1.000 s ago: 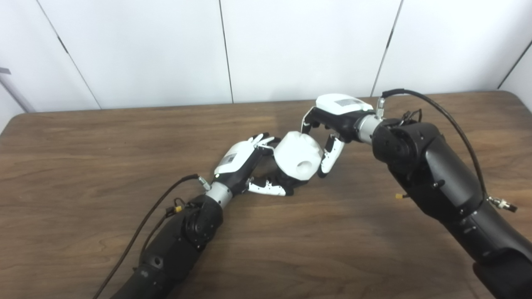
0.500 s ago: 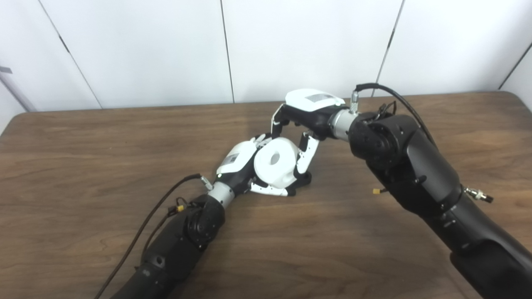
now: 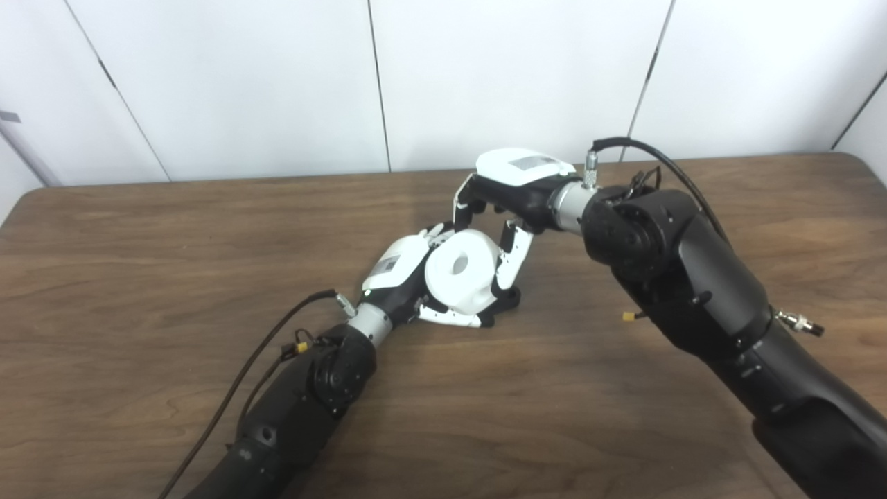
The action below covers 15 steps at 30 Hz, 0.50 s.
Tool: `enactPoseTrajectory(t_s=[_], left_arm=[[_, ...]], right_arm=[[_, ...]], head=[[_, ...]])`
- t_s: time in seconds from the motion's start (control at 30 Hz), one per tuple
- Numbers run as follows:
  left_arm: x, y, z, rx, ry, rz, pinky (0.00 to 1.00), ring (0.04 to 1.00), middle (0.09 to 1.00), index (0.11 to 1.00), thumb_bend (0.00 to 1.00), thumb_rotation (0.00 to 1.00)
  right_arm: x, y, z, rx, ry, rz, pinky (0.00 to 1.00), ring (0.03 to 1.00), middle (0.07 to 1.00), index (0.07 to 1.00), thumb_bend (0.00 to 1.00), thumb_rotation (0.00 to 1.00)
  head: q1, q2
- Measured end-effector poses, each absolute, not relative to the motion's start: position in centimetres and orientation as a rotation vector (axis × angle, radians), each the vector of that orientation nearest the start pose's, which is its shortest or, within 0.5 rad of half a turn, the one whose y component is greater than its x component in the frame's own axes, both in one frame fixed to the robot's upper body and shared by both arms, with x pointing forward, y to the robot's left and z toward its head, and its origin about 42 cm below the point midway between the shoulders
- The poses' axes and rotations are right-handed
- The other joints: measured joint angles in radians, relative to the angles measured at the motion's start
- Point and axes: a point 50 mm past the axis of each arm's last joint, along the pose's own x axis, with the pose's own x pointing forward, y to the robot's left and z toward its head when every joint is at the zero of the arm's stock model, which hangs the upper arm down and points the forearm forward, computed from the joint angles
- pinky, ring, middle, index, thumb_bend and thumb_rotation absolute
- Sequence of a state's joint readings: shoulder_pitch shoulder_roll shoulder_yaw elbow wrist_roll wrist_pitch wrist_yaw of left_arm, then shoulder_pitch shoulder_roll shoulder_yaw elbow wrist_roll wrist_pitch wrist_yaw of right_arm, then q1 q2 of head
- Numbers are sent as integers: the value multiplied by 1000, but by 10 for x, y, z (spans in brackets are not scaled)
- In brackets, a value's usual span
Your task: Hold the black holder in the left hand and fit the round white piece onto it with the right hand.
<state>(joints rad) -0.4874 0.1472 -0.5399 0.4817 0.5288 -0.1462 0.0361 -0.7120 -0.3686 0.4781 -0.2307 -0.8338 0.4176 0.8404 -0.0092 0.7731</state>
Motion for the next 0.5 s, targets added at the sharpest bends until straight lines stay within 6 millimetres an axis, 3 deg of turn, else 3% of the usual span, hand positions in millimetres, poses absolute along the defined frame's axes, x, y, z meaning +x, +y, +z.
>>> enactPoseTrajectory(t_s=[0.33, 0.5], left_arm=[[397, 107, 109, 874, -257, -572, 996, 1000, 922, 480, 524, 63], [397, 107, 109, 873, -257, -573, 1000, 1000, 918, 479, 524, 63]], right_arm=[[399, -145, 312, -1402, -139, 622, 711, 762, 738, 483, 524, 140], [398, -154, 307, -1416, -119, 586, 676, 758, 735, 484, 522, 139]], head=[[-14, -2], [-17, 3]])
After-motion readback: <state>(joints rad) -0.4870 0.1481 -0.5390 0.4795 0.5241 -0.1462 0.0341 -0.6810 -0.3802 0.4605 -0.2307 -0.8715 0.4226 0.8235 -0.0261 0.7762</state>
